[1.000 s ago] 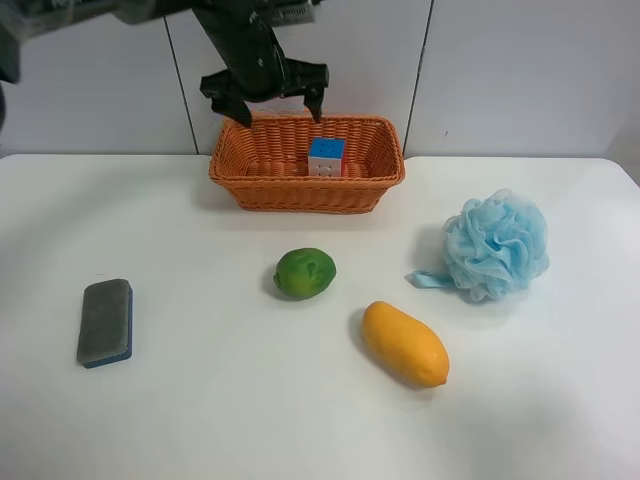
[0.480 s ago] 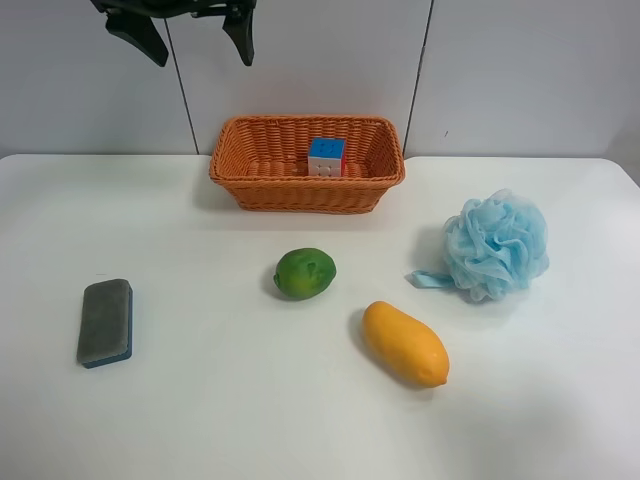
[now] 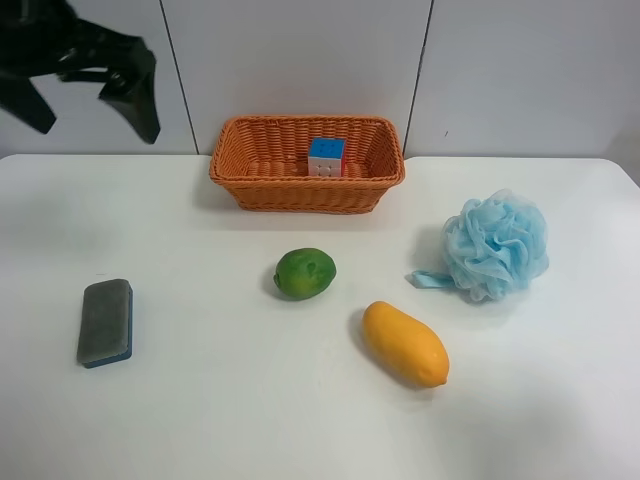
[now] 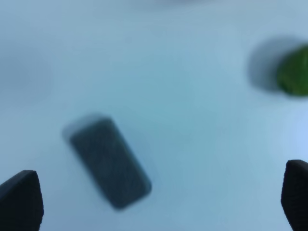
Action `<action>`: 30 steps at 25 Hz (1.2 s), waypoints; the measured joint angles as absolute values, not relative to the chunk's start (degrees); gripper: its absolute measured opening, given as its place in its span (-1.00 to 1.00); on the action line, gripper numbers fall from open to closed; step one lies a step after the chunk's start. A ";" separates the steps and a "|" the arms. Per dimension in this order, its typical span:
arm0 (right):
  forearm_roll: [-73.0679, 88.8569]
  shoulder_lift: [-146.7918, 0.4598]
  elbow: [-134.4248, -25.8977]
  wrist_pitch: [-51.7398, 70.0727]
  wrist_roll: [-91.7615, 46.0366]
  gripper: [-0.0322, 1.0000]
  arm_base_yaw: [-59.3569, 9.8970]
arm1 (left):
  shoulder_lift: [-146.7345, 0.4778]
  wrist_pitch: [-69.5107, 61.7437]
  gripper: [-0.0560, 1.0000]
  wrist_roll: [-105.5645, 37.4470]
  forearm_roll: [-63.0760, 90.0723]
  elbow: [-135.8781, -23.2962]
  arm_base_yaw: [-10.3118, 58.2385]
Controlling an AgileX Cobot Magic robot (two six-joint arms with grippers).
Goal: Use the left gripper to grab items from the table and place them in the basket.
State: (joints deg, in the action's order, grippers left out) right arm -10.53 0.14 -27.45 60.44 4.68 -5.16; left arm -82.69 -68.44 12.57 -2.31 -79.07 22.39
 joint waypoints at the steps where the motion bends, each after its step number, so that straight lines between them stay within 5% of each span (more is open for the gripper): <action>1: -10.53 0.14 -27.45 60.44 4.68 0.98 -5.16 | -79.84 -67.86 0.99 12.15 -1.91 -75.53 22.39; 14: -10.53 0.14 -27.45 60.44 4.68 0.98 -5.16 | -40.09 -61.42 0.99 8.99 0.62 -41.99 22.39; 24: -10.53 0.14 -27.45 60.44 4.68 0.98 -5.16 | -14.13 -61.36 0.99 6.38 0.00 -30.55 21.88; 30: -10.53 0.14 -27.45 60.44 4.68 0.98 -5.16 | -8.09 -61.07 0.99 5.68 0.00 -29.38 14.63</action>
State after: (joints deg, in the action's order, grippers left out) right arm -10.53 0.14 -27.45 60.44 4.68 -5.16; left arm -8.09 -61.07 5.68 0.00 -29.38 14.63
